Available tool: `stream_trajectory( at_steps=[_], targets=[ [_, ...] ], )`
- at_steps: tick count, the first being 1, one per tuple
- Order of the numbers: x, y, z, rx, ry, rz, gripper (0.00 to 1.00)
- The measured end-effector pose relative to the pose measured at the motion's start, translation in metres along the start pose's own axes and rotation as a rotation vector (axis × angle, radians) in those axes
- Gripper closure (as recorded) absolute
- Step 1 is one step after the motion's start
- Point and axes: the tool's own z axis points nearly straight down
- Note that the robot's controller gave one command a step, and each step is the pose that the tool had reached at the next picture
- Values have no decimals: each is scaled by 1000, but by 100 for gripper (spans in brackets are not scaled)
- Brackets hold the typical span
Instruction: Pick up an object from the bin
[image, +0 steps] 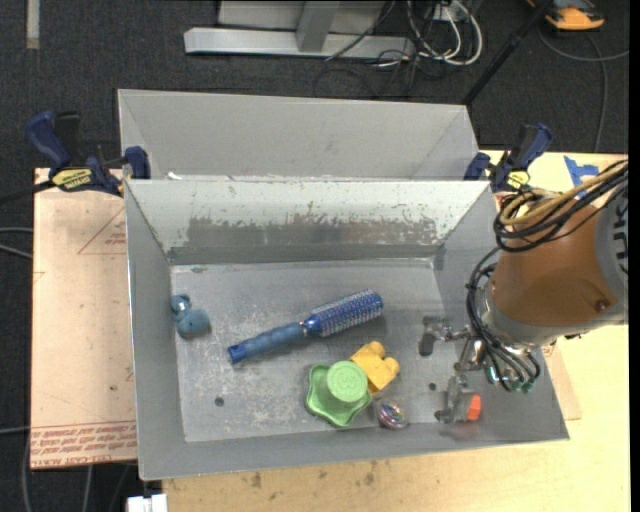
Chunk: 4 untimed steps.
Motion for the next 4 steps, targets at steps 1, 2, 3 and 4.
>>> stream_trajectory(
  at_steps=[1,2,3,4],
  targets=[
    [-15,23,40,0,-6,-106,0],
    [-28,50,41,-1,-10,-73,0],
    [-45,72,37,2,-11,-355,0],
    [-64,70,76,3,-8,-509,0]
  ],
)
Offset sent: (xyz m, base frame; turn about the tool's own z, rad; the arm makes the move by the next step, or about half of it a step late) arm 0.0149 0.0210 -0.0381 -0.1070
